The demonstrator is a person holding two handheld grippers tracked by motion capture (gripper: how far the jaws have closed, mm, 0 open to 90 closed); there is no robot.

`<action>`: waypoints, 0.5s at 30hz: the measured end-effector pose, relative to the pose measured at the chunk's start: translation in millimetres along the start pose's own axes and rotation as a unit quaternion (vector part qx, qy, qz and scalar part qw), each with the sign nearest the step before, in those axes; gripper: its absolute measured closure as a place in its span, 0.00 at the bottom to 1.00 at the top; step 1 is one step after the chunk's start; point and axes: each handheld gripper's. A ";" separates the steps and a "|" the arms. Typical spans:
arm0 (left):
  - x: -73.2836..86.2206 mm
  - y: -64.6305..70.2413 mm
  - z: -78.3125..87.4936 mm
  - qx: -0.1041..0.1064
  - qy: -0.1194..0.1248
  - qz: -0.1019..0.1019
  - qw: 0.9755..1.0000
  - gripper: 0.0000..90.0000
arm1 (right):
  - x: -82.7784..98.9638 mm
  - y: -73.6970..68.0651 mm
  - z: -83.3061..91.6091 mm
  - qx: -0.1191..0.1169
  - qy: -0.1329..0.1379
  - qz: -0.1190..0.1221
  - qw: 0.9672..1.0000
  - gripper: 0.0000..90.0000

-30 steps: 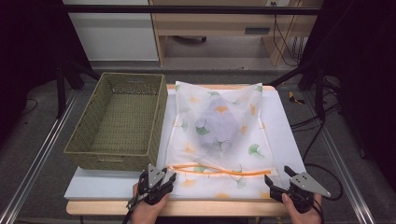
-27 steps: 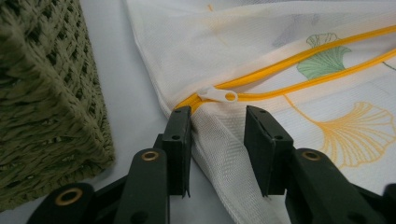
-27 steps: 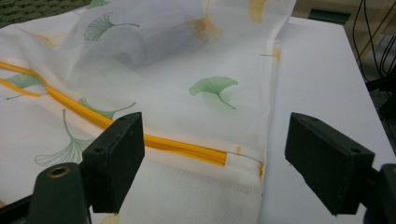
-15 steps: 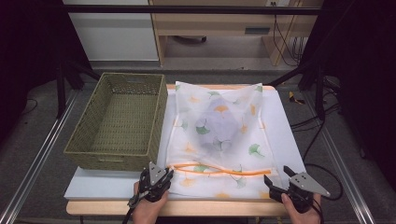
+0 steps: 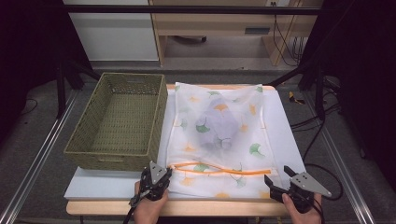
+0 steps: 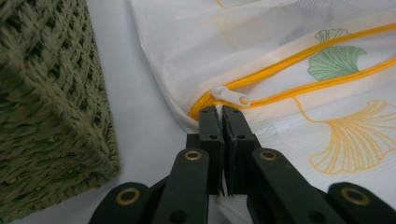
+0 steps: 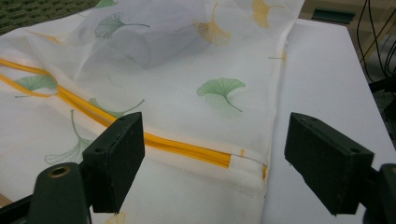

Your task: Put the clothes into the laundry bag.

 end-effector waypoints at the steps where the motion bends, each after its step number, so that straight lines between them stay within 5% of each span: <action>1: -0.2 -0.3 0.4 0.001 -0.001 0.002 1.000 0.97 | -1.4 -0.5 -0.2 0.000 0.002 0.001 1.000 0.23; 15: -13.6 -3.6 17.1 0.005 0.027 -0.001 1.000 0.98 | -33.2 -28.4 -16.5 -0.054 -0.024 0.048 0.997 0.26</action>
Point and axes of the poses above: each handheld gripper's, and its own axes: z roughly backward along the jaws, x roughly out of its underside, y roughly to its right, and after that the axes turned 8 degrees about z, right-handed
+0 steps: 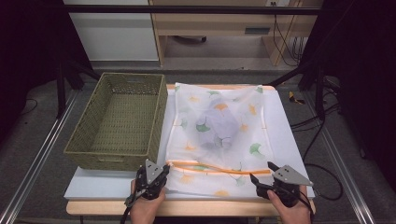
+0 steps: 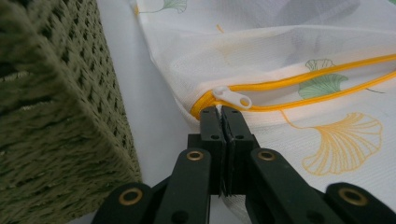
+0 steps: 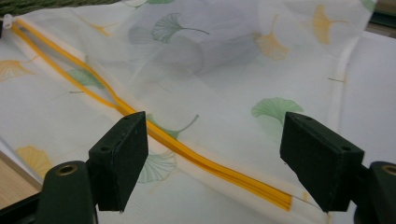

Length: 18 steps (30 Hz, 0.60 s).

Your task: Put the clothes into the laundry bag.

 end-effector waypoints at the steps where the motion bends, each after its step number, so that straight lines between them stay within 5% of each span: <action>1: 0.0 0.0 0.0 0.000 0.000 0.000 1.000 0.98 | 0.0 0.0 0.0 0.000 0.000 0.000 1.000 0.26; 8: -3.9 -0.3 1.5 0.004 0.000 -0.007 1.000 0.98 | -15.6 -18.6 -17.4 -0.038 -0.021 0.028 0.999 0.28; 18: -12.6 2.5 7.1 0.007 0.011 -0.012 1.000 0.98 | -35.3 -29.6 -26.3 -0.057 -0.031 0.061 0.996 0.41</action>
Point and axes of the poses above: each handheld gripper's, and its own axes: z roughly backward along the jaws, x roughly out of its underside, y roughly to its right, and after that the axes turned 8 degrees about z, right-handed
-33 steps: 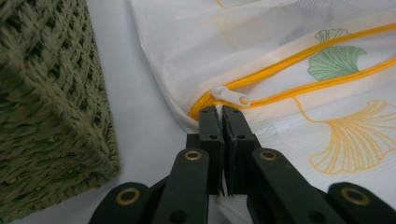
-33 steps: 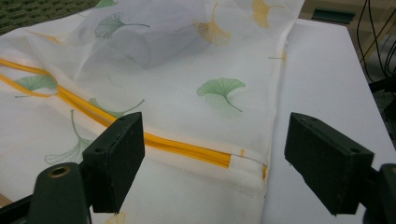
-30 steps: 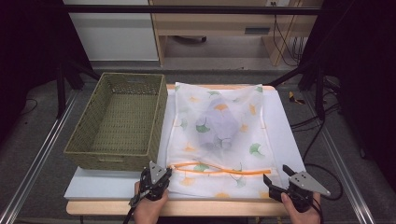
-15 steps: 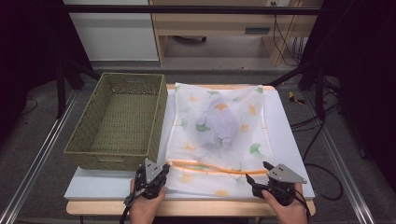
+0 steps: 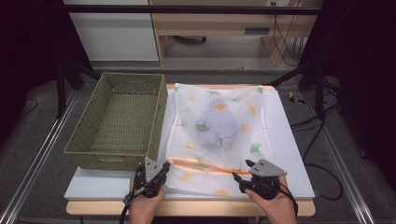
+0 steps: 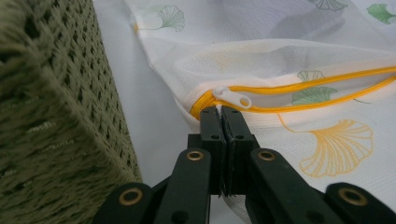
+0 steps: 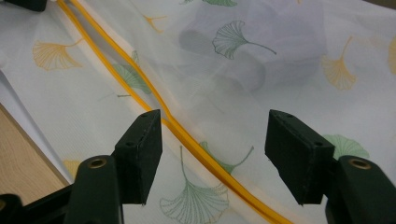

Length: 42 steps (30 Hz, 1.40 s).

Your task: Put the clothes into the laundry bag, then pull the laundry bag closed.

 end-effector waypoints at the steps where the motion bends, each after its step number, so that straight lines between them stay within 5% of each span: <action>1: 0.0 0.0 0.0 0.000 0.000 0.000 1.000 0.98 | 0.0 0.0 0.0 0.000 0.000 0.000 1.000 0.41; 18: -14.2 2.0 5.3 0.010 0.002 -0.016 1.000 0.98 | -49.4 -13.4 -13.8 -0.030 -0.012 0.060 0.998 0.69; 32: -28.7 9.2 7.5 0.021 -0.003 -0.039 0.999 0.98 | -90.2 -34.0 -32.5 -0.062 -0.007 0.100 0.993 0.80; 42: -28.0 10.7 5.0 0.026 -0.013 -0.048 0.998 0.98 | -99.3 -48.7 -45.5 -0.079 -0.008 0.119 0.990 0.85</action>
Point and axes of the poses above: each handheld gripper's, and its own axes: z roughly backward along the jaws, x roughly out of its underside, y roughly to its right, and after that the axes turned 8 degrees about z, right-handed
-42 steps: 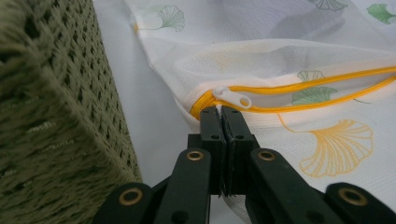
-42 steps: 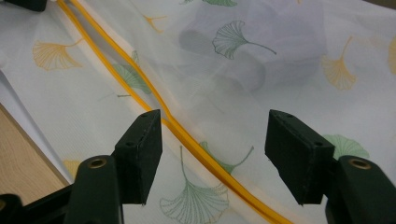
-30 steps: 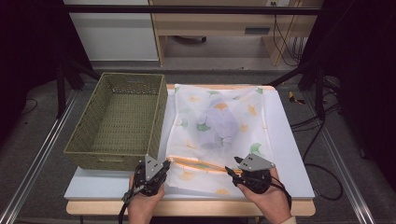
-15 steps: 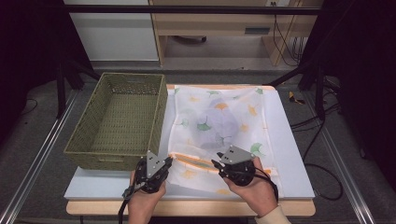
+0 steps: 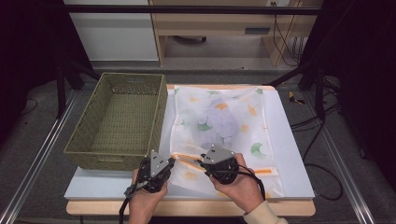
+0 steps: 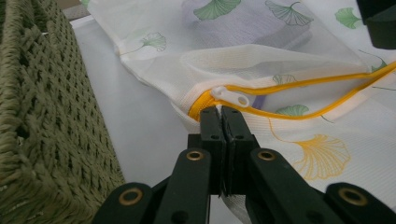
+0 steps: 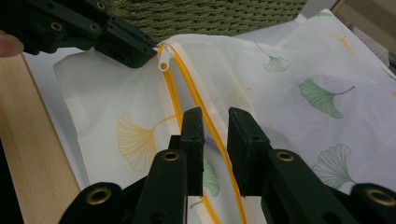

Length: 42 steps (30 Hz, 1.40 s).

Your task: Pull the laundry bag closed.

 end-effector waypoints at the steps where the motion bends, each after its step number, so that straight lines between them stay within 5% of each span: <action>1: 0.2 0.4 -0.2 0.000 -0.001 -0.002 1.000 0.98 | -0.5 -0.9 -1.3 0.000 -0.001 0.001 1.000 0.85; 21: 7.8 2.0 -0.8 0.003 -0.012 -0.010 1.000 0.98 | -10.3 -20.7 -31.2 -0.033 -0.009 0.025 0.999 0.95; 42: 10.4 2.1 -1.5 0.007 -0.012 -0.006 1.000 0.98 | -18.7 -30.3 -54.5 -0.041 -0.018 0.039 0.998 0.88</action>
Point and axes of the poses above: each handheld gripper's, and its own axes: z roughly backward along the jaws, x roughly out of its underside, y roughly to its right, and after that the axes turned 8 degrees about z, right-handed
